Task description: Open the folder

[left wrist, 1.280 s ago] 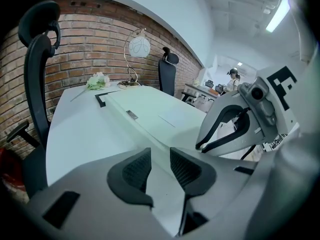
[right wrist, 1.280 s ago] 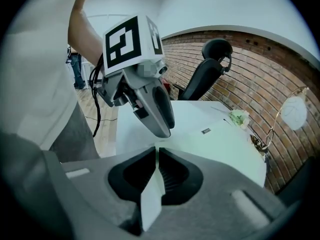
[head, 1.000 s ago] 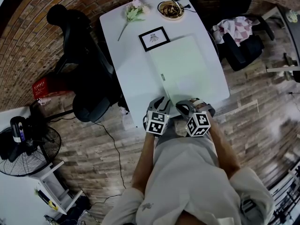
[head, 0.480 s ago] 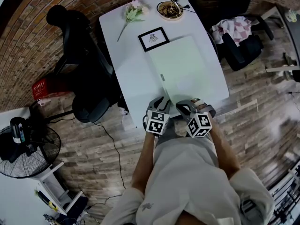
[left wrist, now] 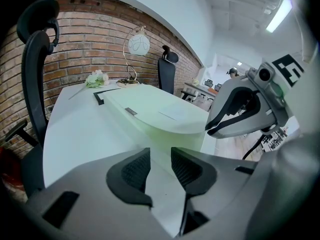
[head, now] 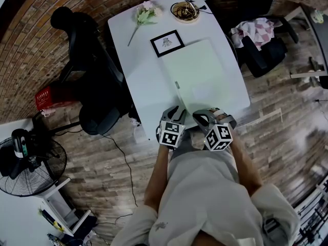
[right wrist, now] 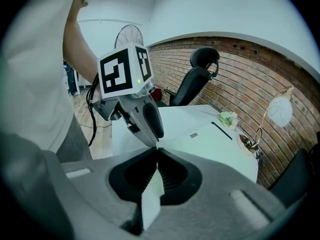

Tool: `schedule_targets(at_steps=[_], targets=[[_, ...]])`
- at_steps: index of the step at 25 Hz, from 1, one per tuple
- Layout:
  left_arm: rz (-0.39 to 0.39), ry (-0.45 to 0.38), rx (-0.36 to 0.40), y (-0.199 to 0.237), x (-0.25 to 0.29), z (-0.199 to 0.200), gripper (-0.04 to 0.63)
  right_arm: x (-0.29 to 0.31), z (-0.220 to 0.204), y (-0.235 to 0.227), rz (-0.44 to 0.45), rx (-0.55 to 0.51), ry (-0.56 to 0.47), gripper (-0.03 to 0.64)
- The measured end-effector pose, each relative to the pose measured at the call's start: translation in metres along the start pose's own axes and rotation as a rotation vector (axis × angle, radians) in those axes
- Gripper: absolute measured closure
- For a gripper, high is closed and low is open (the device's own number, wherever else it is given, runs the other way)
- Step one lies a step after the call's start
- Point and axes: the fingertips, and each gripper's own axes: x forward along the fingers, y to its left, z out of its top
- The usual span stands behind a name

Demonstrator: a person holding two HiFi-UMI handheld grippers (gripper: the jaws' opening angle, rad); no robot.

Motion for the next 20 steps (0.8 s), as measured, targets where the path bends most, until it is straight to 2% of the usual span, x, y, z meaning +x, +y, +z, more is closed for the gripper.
schedule_targets(at_steps=[20], targets=[[-0.006,0.013,-0.013,0.0,0.0,-0.002,0.46,-0.017,0.009,-0.008,-0.056,0.008,-0.021,0.606]])
